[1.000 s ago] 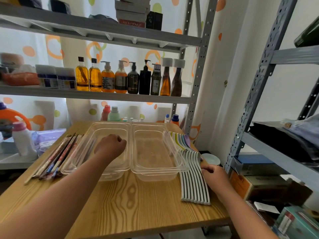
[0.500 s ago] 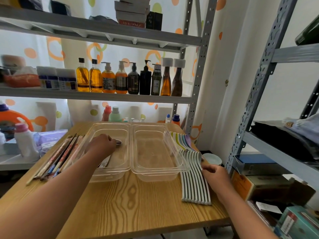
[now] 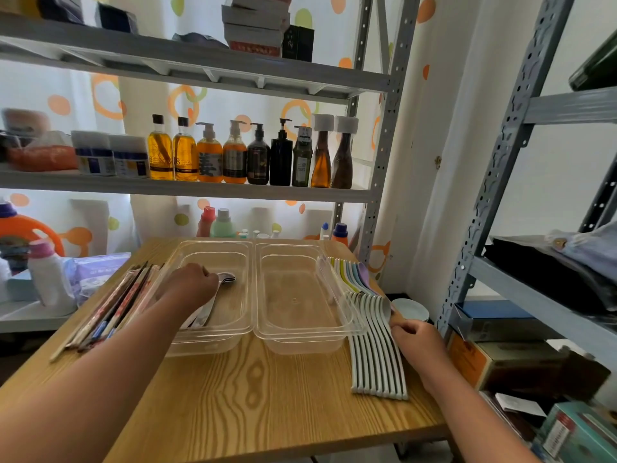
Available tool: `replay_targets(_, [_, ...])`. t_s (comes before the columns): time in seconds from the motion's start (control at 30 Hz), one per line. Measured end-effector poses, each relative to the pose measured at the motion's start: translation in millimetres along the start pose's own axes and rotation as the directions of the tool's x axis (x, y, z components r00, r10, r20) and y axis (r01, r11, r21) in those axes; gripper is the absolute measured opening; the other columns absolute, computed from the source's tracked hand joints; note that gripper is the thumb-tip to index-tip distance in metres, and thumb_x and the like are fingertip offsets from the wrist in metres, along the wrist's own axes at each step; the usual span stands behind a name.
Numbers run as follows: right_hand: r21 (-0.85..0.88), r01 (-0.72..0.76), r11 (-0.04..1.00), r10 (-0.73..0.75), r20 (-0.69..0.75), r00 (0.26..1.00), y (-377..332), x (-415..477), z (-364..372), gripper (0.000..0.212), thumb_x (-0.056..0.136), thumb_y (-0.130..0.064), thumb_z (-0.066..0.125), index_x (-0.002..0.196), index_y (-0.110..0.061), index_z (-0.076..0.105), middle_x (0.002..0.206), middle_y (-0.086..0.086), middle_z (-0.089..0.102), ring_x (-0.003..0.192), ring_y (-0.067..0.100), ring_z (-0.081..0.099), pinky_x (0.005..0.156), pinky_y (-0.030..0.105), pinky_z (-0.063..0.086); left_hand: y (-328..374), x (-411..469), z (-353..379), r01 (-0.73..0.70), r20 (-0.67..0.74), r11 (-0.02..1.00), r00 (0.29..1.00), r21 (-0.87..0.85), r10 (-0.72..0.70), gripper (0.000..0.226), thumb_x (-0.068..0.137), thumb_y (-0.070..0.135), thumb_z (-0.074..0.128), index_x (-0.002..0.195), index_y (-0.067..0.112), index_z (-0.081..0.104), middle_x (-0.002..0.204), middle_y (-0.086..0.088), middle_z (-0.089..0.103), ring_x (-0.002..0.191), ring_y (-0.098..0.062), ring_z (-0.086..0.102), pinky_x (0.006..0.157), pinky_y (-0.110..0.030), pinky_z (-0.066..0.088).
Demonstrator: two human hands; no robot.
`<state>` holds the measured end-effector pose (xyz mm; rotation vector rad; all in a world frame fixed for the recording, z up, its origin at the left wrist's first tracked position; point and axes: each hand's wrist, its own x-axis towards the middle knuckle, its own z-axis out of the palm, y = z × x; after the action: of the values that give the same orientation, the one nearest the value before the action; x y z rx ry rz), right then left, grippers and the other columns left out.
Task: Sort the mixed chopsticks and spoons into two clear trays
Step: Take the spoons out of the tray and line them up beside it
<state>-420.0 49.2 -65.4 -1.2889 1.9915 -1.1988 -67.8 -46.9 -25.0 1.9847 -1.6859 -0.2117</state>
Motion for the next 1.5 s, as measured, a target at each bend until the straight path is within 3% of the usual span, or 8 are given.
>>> replay_targets(0.37, [-0.032, 0.012, 0.999, -0.013, -0.052, 0.999, -0.5, 3.2, 0.8, 0.03, 0.091, -0.019, 0.055, 0.118, -0.007, 0.062, 0.119, 0.01, 0.062, 0.111, 0.025, 0.055, 0.094, 0.038, 0.045, -1.2, -0.6, -1.3, -0.015, 0.044, 1.0, 0.999, 0.024, 0.014, 0.022, 0.092, 0.029, 0.049, 0.083, 0.011, 0.059, 0.074, -0.004, 0.056, 0.078, -0.024, 0.055, 0.07, -0.031, 0.043])
replay_targets(0.63, [-0.053, 0.168, 0.984, -0.174, -0.118, 0.978, -23.6, -3.3, 6.7, 0.023, 0.091, -0.017, 0.055, 0.11, -0.009, 0.067, 0.108, 0.007, 0.067, 0.093, 0.015, 0.055, 0.079, 0.027, 0.043, -5.1, 4.1, -4.9, 0.003, 0.145, 0.99, 0.989, 0.141, -0.023, 0.028, 0.091, 0.024, 0.052, 0.11, 0.006, 0.06, 0.102, -0.011, 0.065, 0.094, -0.025, 0.062, 0.084, -0.035, 0.053])
replay_targets(0.73, [-0.003, 0.257, 0.966, -0.256, -0.116, 0.96, -41.5, -9.5, 16.4, 0.021, 0.09, -0.014, 0.056, 0.106, -0.009, 0.069, 0.1, 0.003, 0.067, 0.089, 0.013, 0.057, 0.078, 0.025, 0.043, -6.8, 3.5, -7.3, 0.016, 0.199, 0.987, 0.979, 0.162, -0.048, 0.025, 0.089, 0.021, 0.056, 0.11, 0.006, 0.059, 0.097, -0.01, 0.065, 0.09, -0.022, 0.063, 0.082, -0.035, 0.056])
replay_targets(0.97, [0.166, 0.357, 0.919, -0.36, -0.01, 0.933, -84.4, -26.8, 48.0, 0.02, 0.09, -0.011, 0.057, 0.105, -0.01, 0.069, 0.091, -0.011, 0.063, 0.085, 0.002, 0.058, 0.076, 0.017, 0.049, -0.9, 0.9, -3.4, -0.034, 0.266, 0.954, 0.963, 0.299, -0.049, 0.034, 0.085, 0.038, 0.066, 0.105, 0.011, 0.059, 0.084, 0.001, 0.059, 0.082, -0.013, 0.058, 0.073, -0.025, 0.046])
replay_targets(1.1, [0.217, 0.413, 0.885, -0.43, 0.04, 0.902, -99.8, -33.2, 63.4, 0.017, 0.089, -0.008, 0.057, 0.101, -0.012, 0.069, 0.084, -0.017, 0.06, 0.08, -0.009, 0.057, 0.066, 0.001, 0.043, 3.8, 4.6, 6.3, -0.066, 0.242, 0.893, 0.969, 0.446, -0.05, 0.049, 0.085, 0.046, 0.063, 0.12, 0.014, 0.053, 0.116, -0.005, 0.06, 0.106, -0.02, 0.056, 0.089, -0.031, 0.047])
replay_targets(1.2, [0.238, 0.413, 0.879, -0.442, 0.084, 0.893, -104.7, -34.8, 75.4, 0.017, 0.089, -0.01, 0.058, 0.101, -0.015, 0.069, 0.091, -0.007, 0.067, 0.085, 0.0, 0.061, 0.068, 0.006, 0.046, 8.2, 6.8, 10.0, -0.084, 0.23, 0.851, 0.972, 0.518, -0.044, 0.045, 0.088, 0.04, 0.059, 0.124, 0.014, 0.051, 0.119, -0.005, 0.058, 0.107, -0.02, 0.056, 0.082, -0.03, 0.046])
replay_targets(1.33, [0.251, 0.4, 0.881, -0.44, 0.128, 0.889, -104.4, -35.2, 85.5, 0.018, 0.088, -0.012, 0.059, 0.103, -0.016, 0.069, 0.095, -0.006, 0.069, 0.088, -0.003, 0.06, 0.072, 0.008, 0.046, 11.2, 11.1, 9.7, -0.093, 0.236, 0.861, 0.971, 0.5, -0.032, 0.041, 0.089, 0.034, 0.058, 0.124, 0.013, 0.052, 0.118, -0.005, 0.058, 0.106, -0.02, 0.056, 0.077, -0.028, 0.043])
replay_targets(1.5, [0.25, 0.393, 0.885, -0.437, 0.152, 0.886, -101.0, -34.2, 92.2, 0.018, 0.088, -0.012, 0.06, 0.103, -0.015, 0.069, 0.095, -0.005, 0.069, 0.085, -0.005, 0.059, 0.067, 0.002, 0.044, 1.7, 14.9, -0.8, -0.036, 0.203, 0.921, 0.978, 0.388, -0.048, 0.031, 0.09, 0.021, 0.055, 0.118, 0.007, 0.056, 0.119, -0.011, 0.06, 0.11, -0.026, 0.057, 0.095, -0.037, 0.048])
